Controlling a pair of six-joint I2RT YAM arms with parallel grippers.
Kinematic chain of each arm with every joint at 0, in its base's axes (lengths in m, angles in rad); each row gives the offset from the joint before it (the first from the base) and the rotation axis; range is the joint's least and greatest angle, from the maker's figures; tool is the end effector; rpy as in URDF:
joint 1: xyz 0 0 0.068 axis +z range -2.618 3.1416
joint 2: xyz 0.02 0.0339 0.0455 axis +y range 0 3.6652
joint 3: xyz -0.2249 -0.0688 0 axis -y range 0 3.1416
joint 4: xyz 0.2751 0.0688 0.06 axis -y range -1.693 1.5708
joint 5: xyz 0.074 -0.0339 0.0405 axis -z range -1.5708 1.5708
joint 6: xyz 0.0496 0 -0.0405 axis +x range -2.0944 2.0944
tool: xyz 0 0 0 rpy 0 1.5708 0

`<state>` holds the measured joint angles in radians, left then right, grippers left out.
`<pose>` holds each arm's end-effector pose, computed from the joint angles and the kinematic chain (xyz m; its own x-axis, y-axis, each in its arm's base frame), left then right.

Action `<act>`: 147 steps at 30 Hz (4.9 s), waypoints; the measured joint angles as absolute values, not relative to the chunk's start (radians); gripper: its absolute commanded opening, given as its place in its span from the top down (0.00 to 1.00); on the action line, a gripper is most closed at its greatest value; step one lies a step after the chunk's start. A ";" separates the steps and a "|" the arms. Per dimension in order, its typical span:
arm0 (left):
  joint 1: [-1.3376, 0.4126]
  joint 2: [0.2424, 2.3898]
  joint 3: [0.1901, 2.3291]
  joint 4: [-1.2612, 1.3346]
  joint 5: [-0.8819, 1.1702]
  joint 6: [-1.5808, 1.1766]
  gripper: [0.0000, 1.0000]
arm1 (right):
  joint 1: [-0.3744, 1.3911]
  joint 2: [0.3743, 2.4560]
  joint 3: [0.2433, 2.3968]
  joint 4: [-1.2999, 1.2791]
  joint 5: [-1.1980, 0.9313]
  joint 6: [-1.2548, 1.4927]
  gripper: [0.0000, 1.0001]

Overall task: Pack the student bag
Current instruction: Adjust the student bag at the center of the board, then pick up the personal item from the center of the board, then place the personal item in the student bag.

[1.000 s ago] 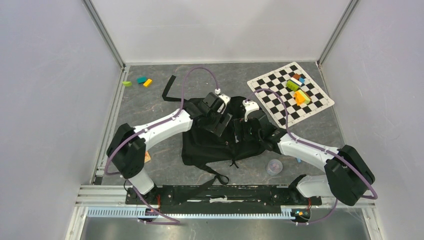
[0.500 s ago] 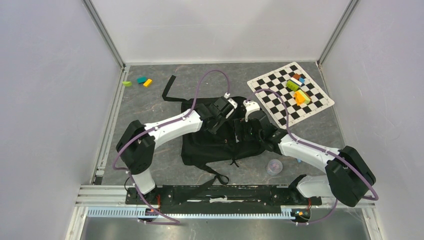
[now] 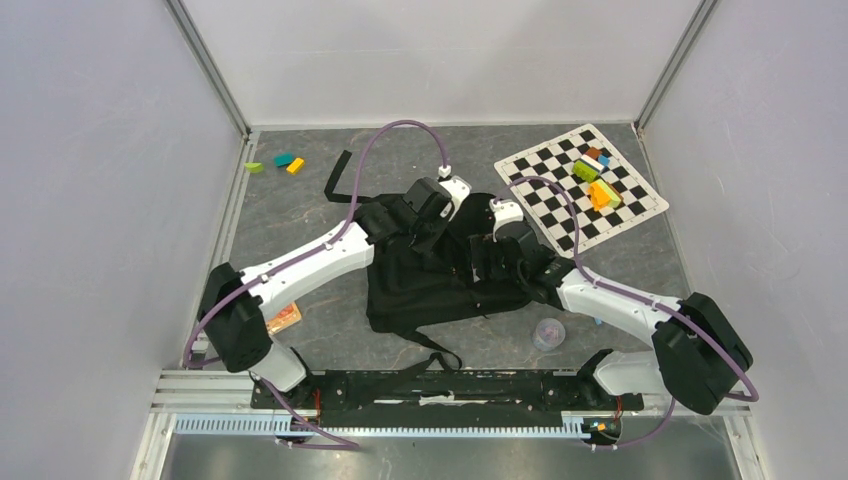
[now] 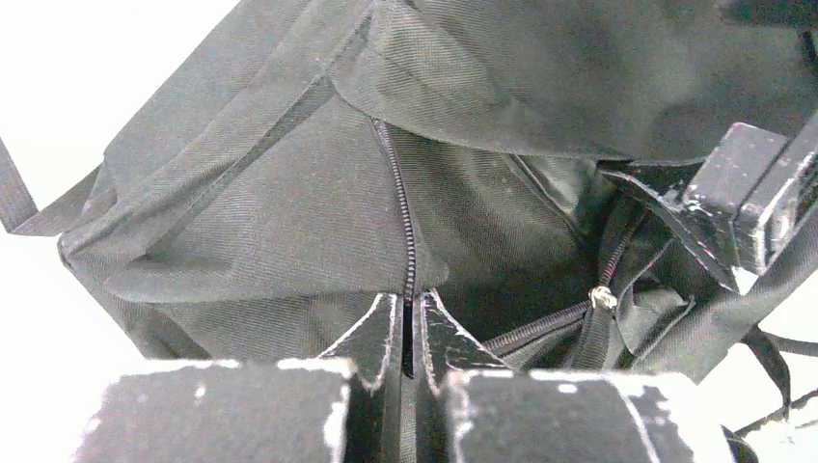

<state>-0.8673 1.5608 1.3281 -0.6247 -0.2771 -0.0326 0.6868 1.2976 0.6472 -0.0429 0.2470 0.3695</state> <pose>0.2555 -0.2802 0.2413 -0.5090 0.5516 -0.6608 0.6014 0.7771 0.1854 0.2462 0.1862 0.1332 -0.6304 -0.0640 -0.7737 -0.2592 0.9567 0.1321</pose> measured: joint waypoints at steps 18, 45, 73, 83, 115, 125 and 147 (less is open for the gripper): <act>-0.807 1.552 1.200 -0.537 -0.110 -0.038 0.98 | 0.662 1.126 0.921 -0.444 0.278 0.236 0.02; -0.804 1.489 1.171 -0.517 -0.107 -0.056 0.98 | 0.659 0.701 0.443 -0.859 0.164 0.571 0.13; -0.804 1.470 1.171 -0.517 -0.096 -0.056 0.98 | 0.659 0.786 0.836 -0.615 0.121 0.434 0.51; -0.804 1.439 1.161 -0.513 -0.081 -0.056 0.98 | 0.669 1.076 0.834 -0.177 -0.043 0.417 0.54; -0.804 1.412 1.151 -0.514 -0.076 -0.055 0.98 | 0.831 1.314 0.669 0.205 0.065 0.561 0.12; -0.804 1.411 1.151 -0.514 -0.075 -0.055 0.98 | 0.834 1.214 0.696 0.049 0.205 0.486 0.14; -0.804 1.411 1.152 -0.520 -0.068 -0.055 0.98 | 0.869 1.332 0.731 0.123 0.022 0.535 0.37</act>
<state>-0.8043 1.4105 1.1519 -0.5198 -0.0677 -0.0551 0.8688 1.3323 0.7307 0.1226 0.0219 0.5354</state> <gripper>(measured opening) 0.045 0.637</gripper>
